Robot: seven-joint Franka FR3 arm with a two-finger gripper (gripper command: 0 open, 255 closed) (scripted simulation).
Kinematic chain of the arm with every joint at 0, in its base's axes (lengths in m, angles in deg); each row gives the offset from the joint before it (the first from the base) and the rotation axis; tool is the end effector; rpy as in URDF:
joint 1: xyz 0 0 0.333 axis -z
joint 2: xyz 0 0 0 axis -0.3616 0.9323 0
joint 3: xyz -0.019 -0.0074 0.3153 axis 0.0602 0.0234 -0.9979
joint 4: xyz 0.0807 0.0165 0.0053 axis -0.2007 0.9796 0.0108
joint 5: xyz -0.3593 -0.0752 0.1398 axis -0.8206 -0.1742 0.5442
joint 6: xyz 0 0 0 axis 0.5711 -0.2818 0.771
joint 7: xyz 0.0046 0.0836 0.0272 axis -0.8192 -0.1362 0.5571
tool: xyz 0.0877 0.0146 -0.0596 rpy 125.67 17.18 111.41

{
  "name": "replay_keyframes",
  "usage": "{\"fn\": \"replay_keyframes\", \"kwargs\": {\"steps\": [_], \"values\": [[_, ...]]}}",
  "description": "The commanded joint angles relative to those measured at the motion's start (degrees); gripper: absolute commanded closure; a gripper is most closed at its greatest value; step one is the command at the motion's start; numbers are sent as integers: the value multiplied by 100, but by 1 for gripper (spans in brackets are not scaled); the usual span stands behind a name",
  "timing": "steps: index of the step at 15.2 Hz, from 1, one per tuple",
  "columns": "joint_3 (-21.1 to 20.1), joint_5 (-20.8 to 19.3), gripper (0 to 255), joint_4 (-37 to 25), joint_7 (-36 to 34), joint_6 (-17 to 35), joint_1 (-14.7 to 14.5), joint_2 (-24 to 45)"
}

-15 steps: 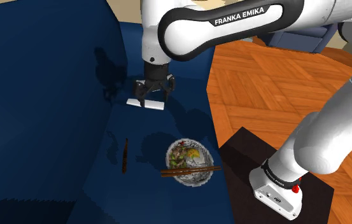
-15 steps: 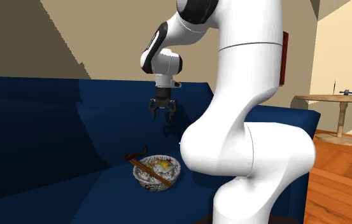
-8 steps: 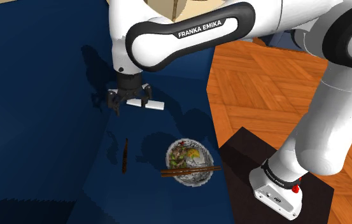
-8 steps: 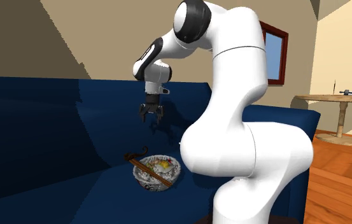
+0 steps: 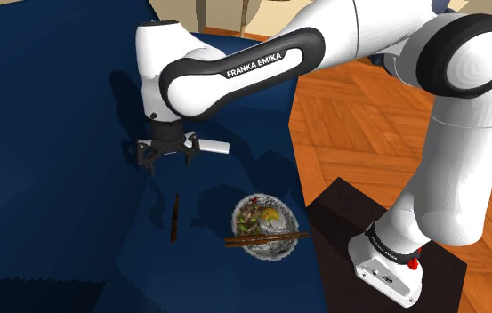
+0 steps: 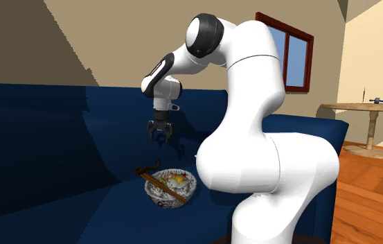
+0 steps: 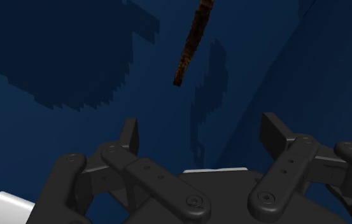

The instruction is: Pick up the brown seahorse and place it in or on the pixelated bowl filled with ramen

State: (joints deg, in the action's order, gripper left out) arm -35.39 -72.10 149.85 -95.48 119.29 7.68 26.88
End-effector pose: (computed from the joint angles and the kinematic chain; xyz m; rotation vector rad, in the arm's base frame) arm 0.5294 0.3882 0.3843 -3.0526 0.3547 0.1172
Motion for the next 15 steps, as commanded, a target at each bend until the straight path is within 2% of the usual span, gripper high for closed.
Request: {"fn": "replay_keyframes", "kwargs": {"steps": [1, 9, 10, 15], "values": [[14, -38, 0, 48, -26, 130, -25, 85], [18, -46, 0, 69, -31, 167, -30, 101], [18, -46, 255, 69, -31, 167, -30, 101], [18, -46, 255, 69, -31, 167, -30, 101]]}}
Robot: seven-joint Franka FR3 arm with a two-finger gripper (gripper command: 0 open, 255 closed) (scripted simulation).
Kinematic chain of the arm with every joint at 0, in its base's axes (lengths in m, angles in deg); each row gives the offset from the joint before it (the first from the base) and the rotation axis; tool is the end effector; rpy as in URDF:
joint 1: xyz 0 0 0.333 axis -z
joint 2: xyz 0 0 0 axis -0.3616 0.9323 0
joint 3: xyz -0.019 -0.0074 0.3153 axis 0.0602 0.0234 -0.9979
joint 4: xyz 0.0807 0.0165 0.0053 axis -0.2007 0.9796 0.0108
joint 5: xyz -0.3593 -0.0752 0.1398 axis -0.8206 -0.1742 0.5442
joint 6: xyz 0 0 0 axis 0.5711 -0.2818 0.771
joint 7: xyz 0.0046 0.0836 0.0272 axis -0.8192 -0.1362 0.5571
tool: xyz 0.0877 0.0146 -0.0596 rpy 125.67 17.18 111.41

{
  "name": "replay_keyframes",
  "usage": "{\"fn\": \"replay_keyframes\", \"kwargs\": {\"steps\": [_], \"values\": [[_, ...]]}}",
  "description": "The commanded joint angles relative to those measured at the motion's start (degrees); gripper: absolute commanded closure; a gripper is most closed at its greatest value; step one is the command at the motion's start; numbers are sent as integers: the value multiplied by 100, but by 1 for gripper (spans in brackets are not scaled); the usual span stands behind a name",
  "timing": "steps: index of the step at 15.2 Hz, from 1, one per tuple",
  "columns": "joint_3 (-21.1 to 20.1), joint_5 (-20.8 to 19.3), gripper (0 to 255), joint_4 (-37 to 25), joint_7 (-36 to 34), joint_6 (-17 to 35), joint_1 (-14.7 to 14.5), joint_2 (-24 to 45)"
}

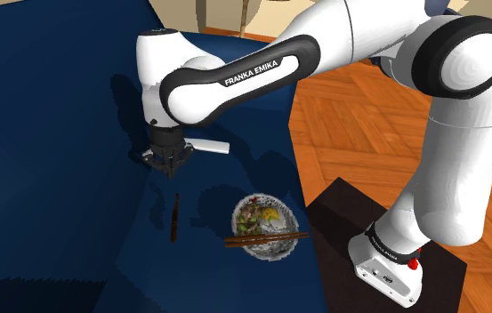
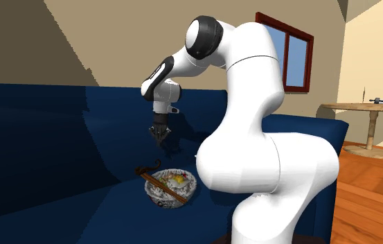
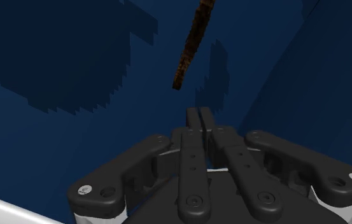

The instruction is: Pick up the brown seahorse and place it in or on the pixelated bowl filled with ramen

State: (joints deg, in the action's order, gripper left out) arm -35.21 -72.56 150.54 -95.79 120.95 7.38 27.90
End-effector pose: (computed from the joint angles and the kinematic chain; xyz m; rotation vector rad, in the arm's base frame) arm 0.5294 0.3903 0.3701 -3.0523 0.3548 0.1170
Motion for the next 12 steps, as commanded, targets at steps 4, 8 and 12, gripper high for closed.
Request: {"fn": "replay_keyframes", "kwargs": {"steps": [4, 8, 12], "values": [[0, 0, 255, 0, 0, 0, 0, 0], [62, 57, 0, 904, -1000, 897, -172, -298], [235, -104, 0, 1713, -2531, 1947, -606, -401]]}}
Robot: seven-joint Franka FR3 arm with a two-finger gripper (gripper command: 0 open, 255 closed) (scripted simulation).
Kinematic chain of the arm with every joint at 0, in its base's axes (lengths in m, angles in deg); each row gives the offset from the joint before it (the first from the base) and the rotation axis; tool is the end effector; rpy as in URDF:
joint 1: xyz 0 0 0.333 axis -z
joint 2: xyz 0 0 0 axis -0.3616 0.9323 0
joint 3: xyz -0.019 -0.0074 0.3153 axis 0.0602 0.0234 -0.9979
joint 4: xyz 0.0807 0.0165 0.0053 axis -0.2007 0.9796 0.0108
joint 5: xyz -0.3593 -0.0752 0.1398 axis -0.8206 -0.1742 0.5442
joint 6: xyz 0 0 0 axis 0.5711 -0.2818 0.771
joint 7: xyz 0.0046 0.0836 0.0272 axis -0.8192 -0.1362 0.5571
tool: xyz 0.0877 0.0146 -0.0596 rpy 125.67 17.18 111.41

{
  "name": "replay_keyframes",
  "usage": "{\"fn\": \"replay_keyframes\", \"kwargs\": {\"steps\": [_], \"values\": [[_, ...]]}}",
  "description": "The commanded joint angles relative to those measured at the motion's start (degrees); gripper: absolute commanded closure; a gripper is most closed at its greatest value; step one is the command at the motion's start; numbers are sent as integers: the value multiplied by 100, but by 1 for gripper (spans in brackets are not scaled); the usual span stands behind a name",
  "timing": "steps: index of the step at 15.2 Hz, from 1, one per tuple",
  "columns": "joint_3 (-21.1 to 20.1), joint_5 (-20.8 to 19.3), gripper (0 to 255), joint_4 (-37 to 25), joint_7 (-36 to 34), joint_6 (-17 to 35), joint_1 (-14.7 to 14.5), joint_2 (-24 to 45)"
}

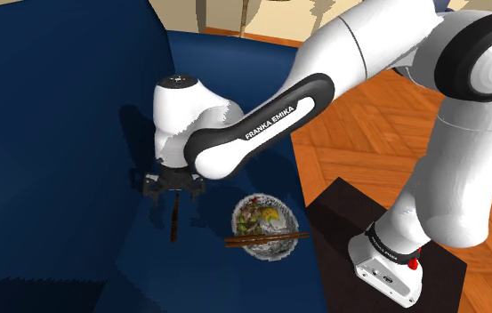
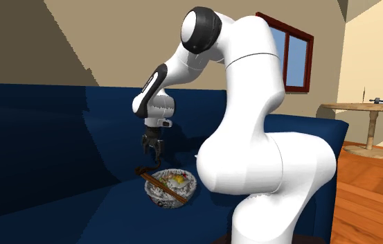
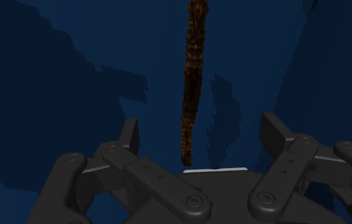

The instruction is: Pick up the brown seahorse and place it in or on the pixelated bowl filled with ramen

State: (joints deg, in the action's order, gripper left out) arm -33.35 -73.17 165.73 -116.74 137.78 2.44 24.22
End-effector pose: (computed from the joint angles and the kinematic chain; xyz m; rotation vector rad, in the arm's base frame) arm 0.4656 0.4083 0.3137 -2.9389 0.7709 0.0258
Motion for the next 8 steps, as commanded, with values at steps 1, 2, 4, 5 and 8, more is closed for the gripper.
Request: {"fn": "replay_keyframes", "kwargs": {"steps": [1, 2, 4, 5, 8], "values": [[67, -71, 0, 198, -454, 323, -131, 23], [84, -102, 0, 201, -474, 380, -149, 81], [118, -164, 0, 204, -515, 494, -184, 199], [136, -195, 0, 203, -536, 550, -203, 259], [186, -276, 0, 195, -589, 692, -252, 416]]}}
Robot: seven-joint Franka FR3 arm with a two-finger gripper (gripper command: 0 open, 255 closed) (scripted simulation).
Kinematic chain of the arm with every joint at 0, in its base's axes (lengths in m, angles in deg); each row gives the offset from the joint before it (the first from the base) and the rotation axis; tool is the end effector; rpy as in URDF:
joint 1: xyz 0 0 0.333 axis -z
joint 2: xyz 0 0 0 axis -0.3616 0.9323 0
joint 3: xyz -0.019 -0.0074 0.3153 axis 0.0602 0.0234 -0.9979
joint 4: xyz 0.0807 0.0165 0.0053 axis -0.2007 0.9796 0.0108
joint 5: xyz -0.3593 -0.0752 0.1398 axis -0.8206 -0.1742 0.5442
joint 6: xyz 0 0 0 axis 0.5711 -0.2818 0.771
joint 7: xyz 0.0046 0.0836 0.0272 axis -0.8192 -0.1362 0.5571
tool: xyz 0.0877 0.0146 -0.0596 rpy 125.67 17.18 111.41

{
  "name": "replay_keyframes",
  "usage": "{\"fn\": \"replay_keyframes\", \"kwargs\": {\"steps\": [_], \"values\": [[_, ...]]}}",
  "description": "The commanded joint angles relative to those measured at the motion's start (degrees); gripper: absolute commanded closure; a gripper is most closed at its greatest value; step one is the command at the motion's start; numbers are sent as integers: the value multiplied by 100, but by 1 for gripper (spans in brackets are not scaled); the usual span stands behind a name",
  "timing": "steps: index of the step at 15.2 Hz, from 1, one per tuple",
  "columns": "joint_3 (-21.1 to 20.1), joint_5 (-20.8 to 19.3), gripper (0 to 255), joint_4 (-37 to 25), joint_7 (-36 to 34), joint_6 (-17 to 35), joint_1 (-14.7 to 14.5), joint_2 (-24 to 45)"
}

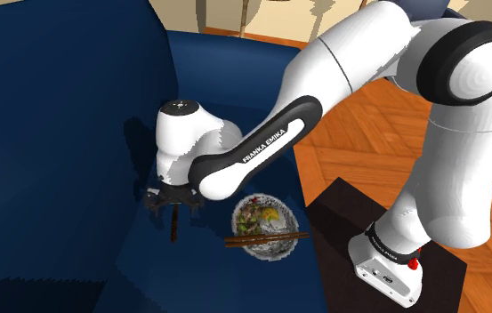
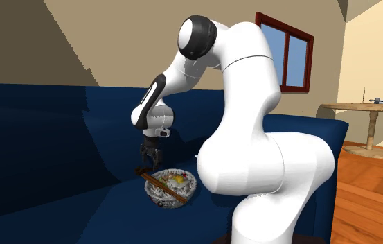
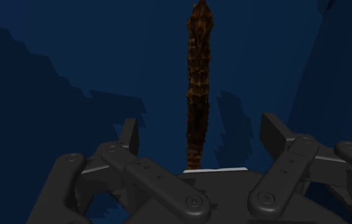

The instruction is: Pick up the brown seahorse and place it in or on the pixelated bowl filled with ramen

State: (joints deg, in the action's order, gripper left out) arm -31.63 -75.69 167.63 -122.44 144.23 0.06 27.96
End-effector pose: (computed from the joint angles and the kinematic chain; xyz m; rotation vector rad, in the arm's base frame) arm 0.4569 0.4155 0.2704 -2.9066 0.8508 0.0102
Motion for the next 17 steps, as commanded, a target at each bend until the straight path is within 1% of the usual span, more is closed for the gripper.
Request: {"fn": "replay_keyframes", "kwargs": {"steps": [1, 8, 9, 17], "values": [[14, -23, 0, 4, -19, 46, -15, 41], [14, -22, 0, 4, -19, 45, -15, 41], [14, -22, 255, 4, -19, 45, -15, 41], [14, -22, 255, 4, -19, 45, -16, 41]]}}
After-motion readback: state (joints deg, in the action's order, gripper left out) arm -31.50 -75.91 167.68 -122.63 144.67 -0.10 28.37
